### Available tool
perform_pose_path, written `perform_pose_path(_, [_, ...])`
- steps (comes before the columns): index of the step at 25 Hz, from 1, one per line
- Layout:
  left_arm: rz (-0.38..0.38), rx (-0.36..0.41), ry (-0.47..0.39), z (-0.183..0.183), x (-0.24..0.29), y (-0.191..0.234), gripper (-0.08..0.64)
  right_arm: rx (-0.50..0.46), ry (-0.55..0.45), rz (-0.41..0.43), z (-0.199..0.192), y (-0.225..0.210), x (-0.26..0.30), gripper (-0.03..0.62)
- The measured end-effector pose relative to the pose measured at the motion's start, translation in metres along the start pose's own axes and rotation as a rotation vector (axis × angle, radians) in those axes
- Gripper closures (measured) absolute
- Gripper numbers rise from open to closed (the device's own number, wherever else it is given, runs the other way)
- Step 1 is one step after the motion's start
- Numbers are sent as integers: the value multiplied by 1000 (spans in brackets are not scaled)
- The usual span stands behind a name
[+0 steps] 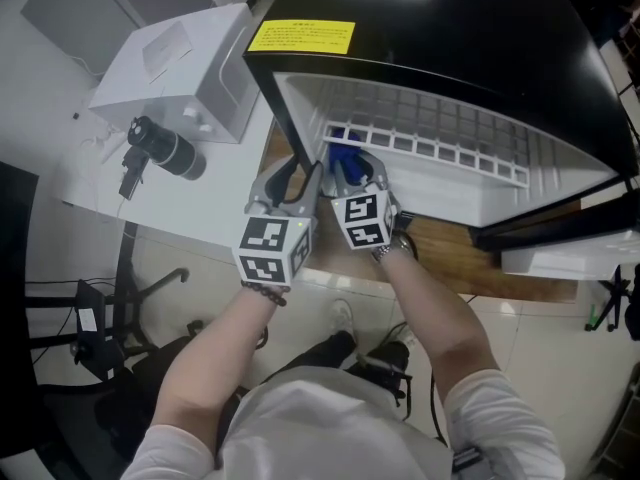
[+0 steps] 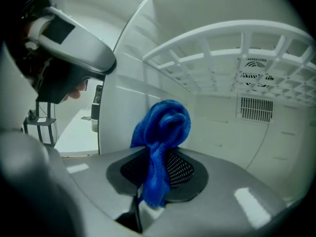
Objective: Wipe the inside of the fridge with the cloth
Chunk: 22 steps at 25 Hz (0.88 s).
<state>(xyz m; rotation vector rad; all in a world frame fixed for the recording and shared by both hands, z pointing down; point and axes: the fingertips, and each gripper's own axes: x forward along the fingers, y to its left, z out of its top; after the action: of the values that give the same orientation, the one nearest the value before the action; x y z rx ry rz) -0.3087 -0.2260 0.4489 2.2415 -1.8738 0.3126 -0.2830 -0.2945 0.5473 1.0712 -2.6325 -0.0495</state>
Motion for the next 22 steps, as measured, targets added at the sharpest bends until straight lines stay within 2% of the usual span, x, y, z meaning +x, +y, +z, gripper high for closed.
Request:
perform_pose_path(9, [-7, -13, -18, 1, 0, 0, 431, 21, -10, -49, 0, -19, 21, 512])
perform_pose_path(22, [5, -11, -38, 2, -1, 1, 433, 120, -51, -135, 0, -43, 44, 512])
